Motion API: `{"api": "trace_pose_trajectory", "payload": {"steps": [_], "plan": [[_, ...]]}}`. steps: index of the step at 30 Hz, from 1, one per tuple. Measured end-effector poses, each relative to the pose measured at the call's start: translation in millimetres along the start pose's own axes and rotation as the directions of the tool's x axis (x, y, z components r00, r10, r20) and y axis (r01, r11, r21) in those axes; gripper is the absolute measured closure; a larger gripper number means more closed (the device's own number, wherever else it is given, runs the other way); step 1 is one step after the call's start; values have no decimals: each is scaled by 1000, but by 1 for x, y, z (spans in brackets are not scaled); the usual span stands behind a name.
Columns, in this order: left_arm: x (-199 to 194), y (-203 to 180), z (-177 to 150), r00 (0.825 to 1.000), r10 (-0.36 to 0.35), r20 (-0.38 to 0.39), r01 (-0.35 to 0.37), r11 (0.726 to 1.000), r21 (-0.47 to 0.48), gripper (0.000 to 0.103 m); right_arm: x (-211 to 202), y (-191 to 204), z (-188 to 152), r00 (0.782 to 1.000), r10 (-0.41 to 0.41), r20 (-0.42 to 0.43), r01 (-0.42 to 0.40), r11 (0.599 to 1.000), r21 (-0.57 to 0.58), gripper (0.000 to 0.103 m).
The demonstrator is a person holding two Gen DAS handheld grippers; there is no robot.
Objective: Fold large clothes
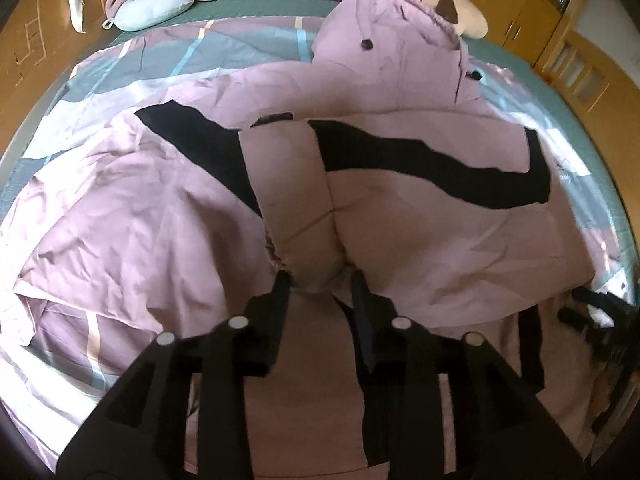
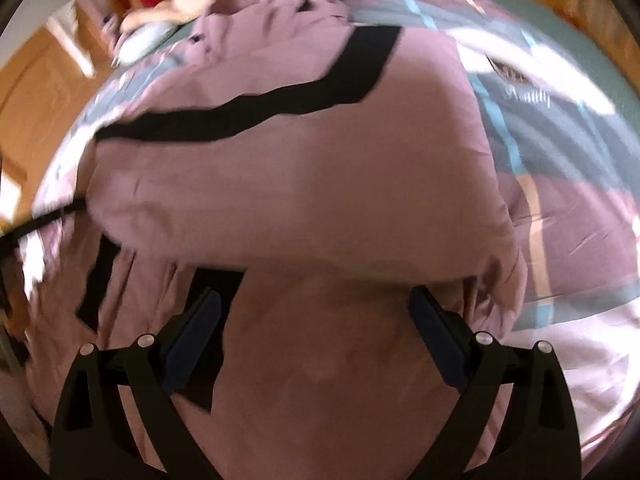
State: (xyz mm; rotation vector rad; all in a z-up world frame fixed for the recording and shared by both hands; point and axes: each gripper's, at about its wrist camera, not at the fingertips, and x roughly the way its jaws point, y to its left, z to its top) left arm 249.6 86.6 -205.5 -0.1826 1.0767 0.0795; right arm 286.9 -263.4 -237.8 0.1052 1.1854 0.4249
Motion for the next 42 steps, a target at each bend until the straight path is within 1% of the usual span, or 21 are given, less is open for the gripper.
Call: {"api": "trace_pose_trajectory", "payload": {"steps": [3,4,5,6,7,9,12,15,18,20,23,25,28,29,30,32,34,36,38,41,42], "plan": [[4,6,-3,1000,6,-12,-6,1000,-14,58,-1,-30,18,993,110,49,-117,982,152,9],[4,9,-5,1000,-7,-17,6,1000,-23,58,-2,-43,21,986,149,78,-163,963,215,22],[6,11,-8,1000,-15,-22,14,999,-37,58,-3,-53,21,989,118,94,-138,956,259,41],[7,13,-9,1000,-8,-19,7,999,-45,69,-4,-61,21,991,94,94,-117,952,283,80],[9,14,-8,1000,5,-14,-6,999,-53,77,-5,-67,20,987,114,110,-143,941,306,85],[12,16,-7,1000,-3,-8,2,998,-68,81,-9,-75,18,981,127,144,-172,916,362,92],[14,12,-6,999,-35,-1,35,996,-78,82,-17,-68,20,983,32,178,-91,937,337,92],[11,2,-8,1000,8,4,-8,1000,-23,81,-12,-65,21,991,3,137,-45,952,303,91],[5,7,-4,1000,-1,6,1,999,-36,75,-21,-63,16,994,-28,101,-4,954,301,77],[1,15,-3,1000,-3,16,4,998,-66,65,-40,-61,7,985,-97,144,54,958,280,75],[-2,24,-1,1000,1,15,0,996,-90,64,-46,-41,4,957,-191,218,154,972,177,75],[-1,28,0,1000,4,1,-4,994,-105,66,-23,-32,7,949,-265,172,254,963,86,75],[-7,44,1,1000,13,-16,-15,988,-151,67,1,-44,7,963,-253,95,244,965,93,74],[-14,57,2,1000,22,-17,-24,984,-177,60,-1,-46,8,966,-242,93,232,967,104,73],[-21,69,4,1000,28,-12,-30,978,-205,38,-3,-47,9,969,-233,84,223,969,110,67],[-40,108,4,999,48,26,-37,947,-319,15,-9,-53,8,978,-198,71,187,972,143,57],[-54,151,-1,998,37,45,-14,896,-445,15,-13,-56,0,982,-182,55,170,971,166,49],[-59,203,-15,999,-20,49,46,802,-595,15,-16,-53,0,978,-204,49,194,968,159,47],[-59,254,-38,997,-43,62,75,670,-738,15,-22,-43,-6,971,-235,45,227,964,140,44],[-49,306,-69,999,32,-5,-22,546,-838,15,-29,-40,-10,968,-247,47,240,964,119,39],[-42,315,-76,999,41,-33,-50,522,-851,15,-29,-43,-9,968,-248,49,240,963,124,39]]}}
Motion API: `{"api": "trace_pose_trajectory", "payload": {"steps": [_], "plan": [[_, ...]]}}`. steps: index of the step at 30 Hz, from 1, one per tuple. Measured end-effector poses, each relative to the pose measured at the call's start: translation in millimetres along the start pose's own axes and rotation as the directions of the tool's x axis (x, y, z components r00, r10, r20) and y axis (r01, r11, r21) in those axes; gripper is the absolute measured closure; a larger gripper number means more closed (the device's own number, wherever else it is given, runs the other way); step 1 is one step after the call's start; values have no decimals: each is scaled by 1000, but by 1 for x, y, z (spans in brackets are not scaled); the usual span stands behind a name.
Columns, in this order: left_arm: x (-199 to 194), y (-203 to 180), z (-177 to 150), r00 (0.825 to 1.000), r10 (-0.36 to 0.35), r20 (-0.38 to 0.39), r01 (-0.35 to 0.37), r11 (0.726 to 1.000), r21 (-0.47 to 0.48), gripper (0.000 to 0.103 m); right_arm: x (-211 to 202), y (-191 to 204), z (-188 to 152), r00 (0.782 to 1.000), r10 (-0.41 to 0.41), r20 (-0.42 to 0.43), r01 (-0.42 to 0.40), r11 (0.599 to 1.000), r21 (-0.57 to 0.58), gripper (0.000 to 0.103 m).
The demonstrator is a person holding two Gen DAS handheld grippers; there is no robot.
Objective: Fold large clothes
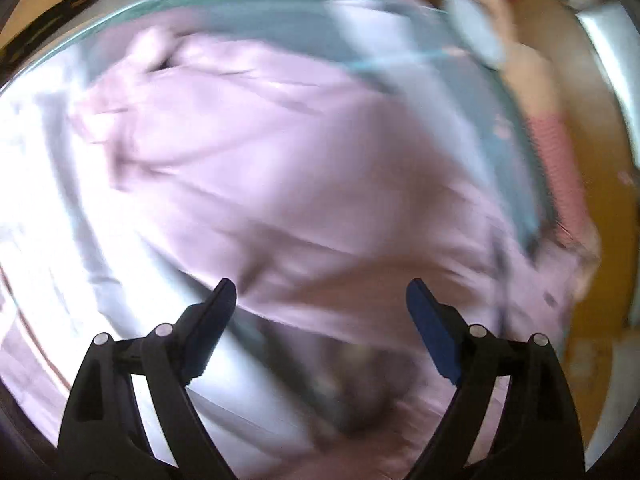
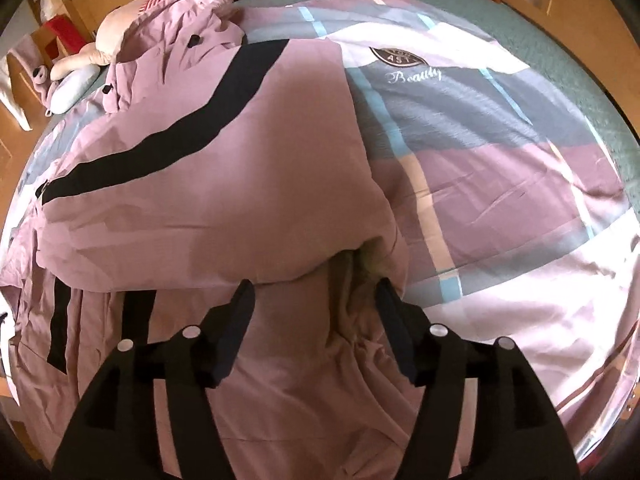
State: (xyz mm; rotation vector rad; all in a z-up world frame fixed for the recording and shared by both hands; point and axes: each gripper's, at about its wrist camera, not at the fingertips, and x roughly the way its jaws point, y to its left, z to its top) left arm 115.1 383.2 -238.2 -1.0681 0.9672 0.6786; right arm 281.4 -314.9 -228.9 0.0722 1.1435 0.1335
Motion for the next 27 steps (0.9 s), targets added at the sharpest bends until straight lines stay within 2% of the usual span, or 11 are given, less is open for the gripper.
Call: {"api": "trace_pose_trajectory", "payload": {"steps": [4,8,10,12,14,18,21,23,25,26,27], "plan": [[19,20,11,998,-56,-31,54,997,-54,15,10,-11,1,1000,6,-21,-6,999,33,39],[14,7,5,1000,-22,9,22,1000,6,17,-7,-1,0,998,-34,48,34,999,13,39],[11,-4,6,999,7,51,-9,999,48,41,-27,14,-1,986,-58,154,68,996,-58,39],[10,-12,12,997,24,80,-32,994,101,92,-47,31,-5,955,-81,285,122,984,-130,37],[6,-16,12,992,-84,96,72,990,119,98,-51,41,-9,931,-98,351,170,969,-181,25],[-21,-24,8,967,-140,215,112,984,136,102,-42,54,-14,932,-127,340,220,943,-250,22],[-42,-42,4,946,-187,265,132,968,211,102,-39,58,-16,932,-120,341,223,934,-280,22],[-40,-50,-1,962,-199,185,160,966,205,97,-39,60,-17,934,-116,338,219,933,-286,22],[-23,-51,-8,978,-202,42,193,968,163,72,-36,62,-18,941,-113,320,211,933,-292,22],[-16,-47,-11,978,-206,0,205,970,134,50,-33,63,-19,944,-115,310,210,932,-295,22],[-9,-40,-14,976,-214,-39,217,973,81,36,-30,63,-19,946,-120,300,213,930,-300,22]]}}
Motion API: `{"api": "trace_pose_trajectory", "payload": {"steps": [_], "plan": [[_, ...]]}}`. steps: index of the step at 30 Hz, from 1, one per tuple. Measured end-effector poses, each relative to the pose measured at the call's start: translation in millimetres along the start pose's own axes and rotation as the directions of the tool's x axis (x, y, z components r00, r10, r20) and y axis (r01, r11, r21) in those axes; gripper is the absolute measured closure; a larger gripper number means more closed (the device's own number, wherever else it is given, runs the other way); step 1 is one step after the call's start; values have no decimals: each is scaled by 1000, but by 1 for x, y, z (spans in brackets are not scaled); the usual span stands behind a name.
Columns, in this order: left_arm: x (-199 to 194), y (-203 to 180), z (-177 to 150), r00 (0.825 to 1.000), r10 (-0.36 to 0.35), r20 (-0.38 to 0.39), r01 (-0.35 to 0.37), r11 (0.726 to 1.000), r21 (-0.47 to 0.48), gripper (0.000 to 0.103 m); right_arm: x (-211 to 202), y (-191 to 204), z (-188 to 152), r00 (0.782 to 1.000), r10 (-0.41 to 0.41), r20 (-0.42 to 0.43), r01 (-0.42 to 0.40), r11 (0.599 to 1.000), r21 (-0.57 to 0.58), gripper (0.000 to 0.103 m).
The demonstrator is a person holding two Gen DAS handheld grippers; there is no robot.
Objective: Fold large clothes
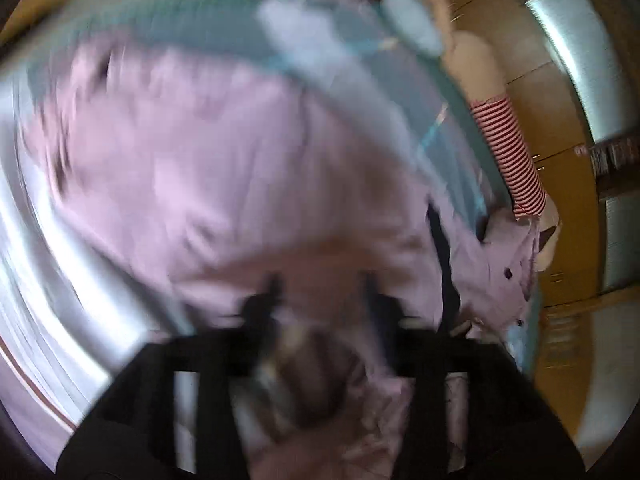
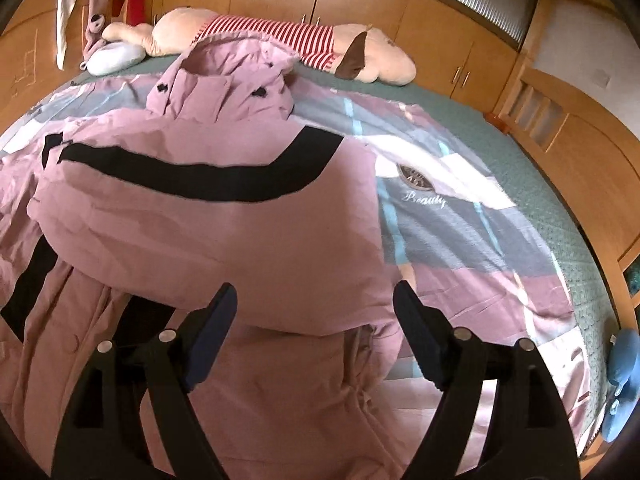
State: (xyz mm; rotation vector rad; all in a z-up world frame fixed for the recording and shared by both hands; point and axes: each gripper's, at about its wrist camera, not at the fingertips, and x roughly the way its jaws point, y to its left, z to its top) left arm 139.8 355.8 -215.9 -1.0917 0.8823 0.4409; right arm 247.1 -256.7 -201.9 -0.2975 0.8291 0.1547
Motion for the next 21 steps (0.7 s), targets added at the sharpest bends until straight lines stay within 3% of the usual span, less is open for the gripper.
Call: {"api": "trace_pose_trajectory", "payload": {"steps": [4,7,10,11,12,14,15,18,19,21], "plan": [[9,34,1,995,-84,-45,74,979,-191,13,6,5,-4,1000,-3,-24,3,1000,-14,22],[19,52,1,994,-59,-91,34,965,-262,13,12,8,-7,999,-7,-42,6,1000,-27,22],[28,57,-3,979,-164,-124,118,941,-317,13,17,12,-10,998,-11,-59,8,999,-45,22],[33,53,-1,974,-193,-116,150,941,-303,16,19,14,-11,998,-13,-63,10,998,-55,22],[35,53,0,975,-196,-101,160,943,-292,35,20,16,-13,998,-18,-66,14,998,-66,22],[40,51,6,982,-184,-47,165,949,-268,59,22,20,-15,997,-30,-68,24,996,-87,22],[39,50,9,988,-157,-16,148,955,-256,75,22,21,-16,997,-33,-66,26,995,-96,22],[22,30,12,993,-82,88,94,986,-140,90,22,24,-16,997,-39,-59,32,993,-116,22],[10,12,9,986,-75,147,85,995,-59,90,22,25,-17,998,-39,-59,32,993,-118,22],[-13,-20,1,963,-138,231,119,988,96,90,23,25,-17,997,-37,-62,29,993,-118,22]]}}
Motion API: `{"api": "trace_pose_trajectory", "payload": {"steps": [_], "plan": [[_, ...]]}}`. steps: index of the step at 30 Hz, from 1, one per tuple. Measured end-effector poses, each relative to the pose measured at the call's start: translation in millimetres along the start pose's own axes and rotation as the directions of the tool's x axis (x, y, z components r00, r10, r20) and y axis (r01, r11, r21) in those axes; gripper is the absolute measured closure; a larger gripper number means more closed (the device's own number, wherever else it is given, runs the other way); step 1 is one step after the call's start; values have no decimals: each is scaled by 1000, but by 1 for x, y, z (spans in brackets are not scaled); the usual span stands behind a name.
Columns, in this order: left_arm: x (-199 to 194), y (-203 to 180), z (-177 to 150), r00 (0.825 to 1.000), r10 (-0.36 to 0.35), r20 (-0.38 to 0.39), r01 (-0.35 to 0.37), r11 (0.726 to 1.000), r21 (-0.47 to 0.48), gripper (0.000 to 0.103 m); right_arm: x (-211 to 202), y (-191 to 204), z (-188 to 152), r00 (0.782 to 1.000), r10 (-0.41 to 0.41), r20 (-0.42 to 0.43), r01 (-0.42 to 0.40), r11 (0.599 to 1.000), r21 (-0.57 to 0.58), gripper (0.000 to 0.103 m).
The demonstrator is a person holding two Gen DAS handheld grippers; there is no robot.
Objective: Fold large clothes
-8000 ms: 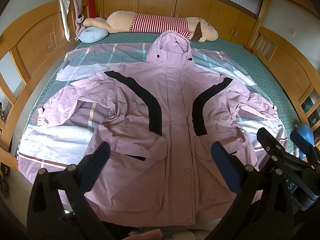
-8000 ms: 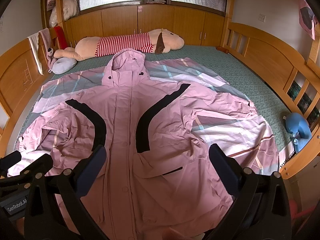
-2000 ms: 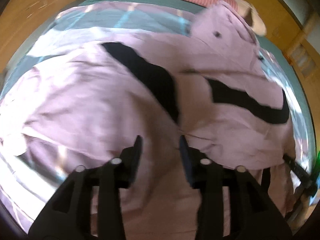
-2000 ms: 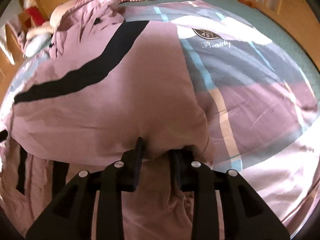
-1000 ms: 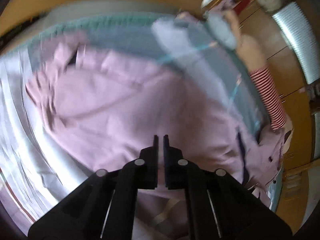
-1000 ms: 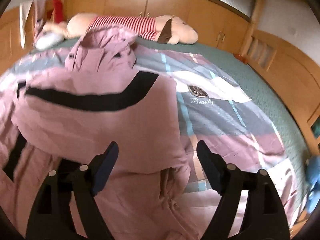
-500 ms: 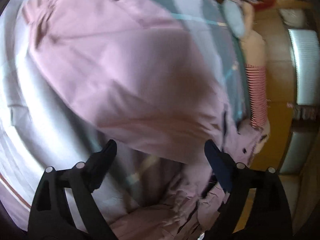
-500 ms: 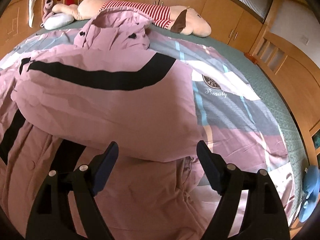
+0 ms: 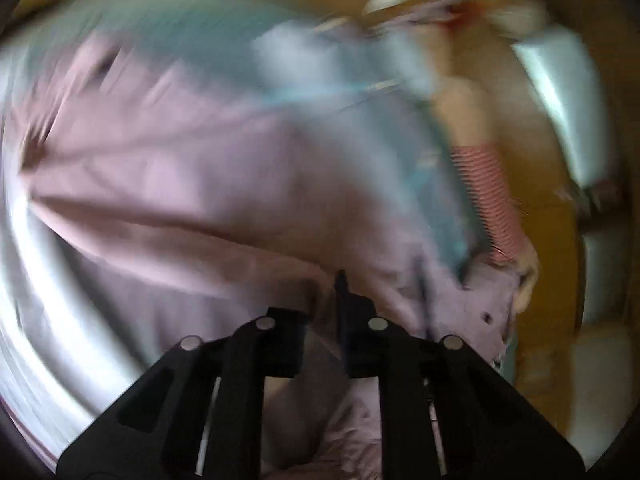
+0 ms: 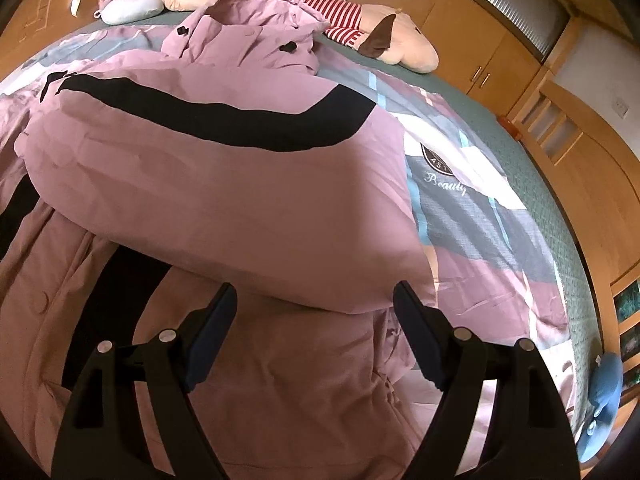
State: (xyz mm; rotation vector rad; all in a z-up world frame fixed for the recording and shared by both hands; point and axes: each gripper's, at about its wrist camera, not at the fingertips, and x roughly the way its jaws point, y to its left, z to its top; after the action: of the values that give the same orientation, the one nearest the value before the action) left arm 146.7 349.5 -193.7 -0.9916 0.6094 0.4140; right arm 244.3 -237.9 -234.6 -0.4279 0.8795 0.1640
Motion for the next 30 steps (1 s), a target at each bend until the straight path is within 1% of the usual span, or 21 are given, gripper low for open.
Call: {"api": "trace_pose_trajectory", "payload": {"steps": [2,3,5,6,8,10,11,12,13,14,17,18,20,21,22,23,24,25,27,29,30], "plan": [[-16,-45,-7,988,-156,18,153,981,123,90,1,-1,0,1000,5,-7,-5,1000,6,22],[-21,-61,-14,971,-240,-9,238,960,148,90,2,-2,0,1000,10,-12,-10,1000,15,22],[-22,-104,-43,918,-378,-123,396,891,219,90,3,-5,0,999,24,-21,-23,999,37,22],[-22,-128,-66,906,-383,-178,421,857,297,90,5,-7,0,999,32,-27,-31,998,50,22],[-14,-180,-133,898,-308,-314,432,751,499,88,7,-11,0,998,46,-37,-43,997,71,22],[1,-210,-200,879,-192,-437,448,645,619,68,9,-14,0,997,61,-49,-56,994,93,22],[12,-221,-241,872,-79,-483,433,585,686,46,10,-16,0,996,72,-55,-65,992,106,22],[22,-227,-279,864,40,-502,412,519,749,39,12,-20,0,994,91,-66,-82,988,128,22],[26,-230,-300,864,100,-493,395,471,789,36,13,-23,0,991,109,-75,-97,984,150,22],[26,-231,-326,873,151,-463,374,401,836,33,14,-26,0,989,124,-80,-109,980,168,22],[8,-240,-356,821,141,-554,494,312,811,29,22,-42,-4,979,169,-113,-134,955,265,22],[-2,-244,-358,819,119,-561,511,291,809,23,25,-49,-5,971,206,-119,-160,937,310,22],[-27,-255,-349,853,31,-521,499,247,831,20,27,-56,-8,960,254,-121,-194,909,370,22],[-38,-259,-338,881,-11,-472,460,248,852,19,26,-57,-8,958,262,-118,-200,903,381,22],[-44,-261,-314,917,-53,-395,393,290,873,19,24,-57,-8,958,263,-112,-202,899,388,22],[-46,-259,-292,934,-73,-351,354,348,868,17,22,-56,-7,960,257,-111,-197,902,383,22],[-48,-251,-265,946,-91,-310,318,437,841,13,20,-54,-7,963,245,-111,-188,909,373,22],[-42,-238,-223,960,-104,-261,272,579,769,12,20,-52,-7,965,236,-111,-181,914,364,22],[-33,-201,-164,975,-94,-201,199,768,609,12,20,-48,-6,967,224,-118,-171,922,347,22],[-15,-162,-123,980,-51,-192,131,893,431,12,22,-50,-6,966,226,-123,-171,922,347,22],[-9,-144,-111,980,-31,-198,106,918,382,12,22,-51,-6,966,229,-123,-174,920,351,22]]}}
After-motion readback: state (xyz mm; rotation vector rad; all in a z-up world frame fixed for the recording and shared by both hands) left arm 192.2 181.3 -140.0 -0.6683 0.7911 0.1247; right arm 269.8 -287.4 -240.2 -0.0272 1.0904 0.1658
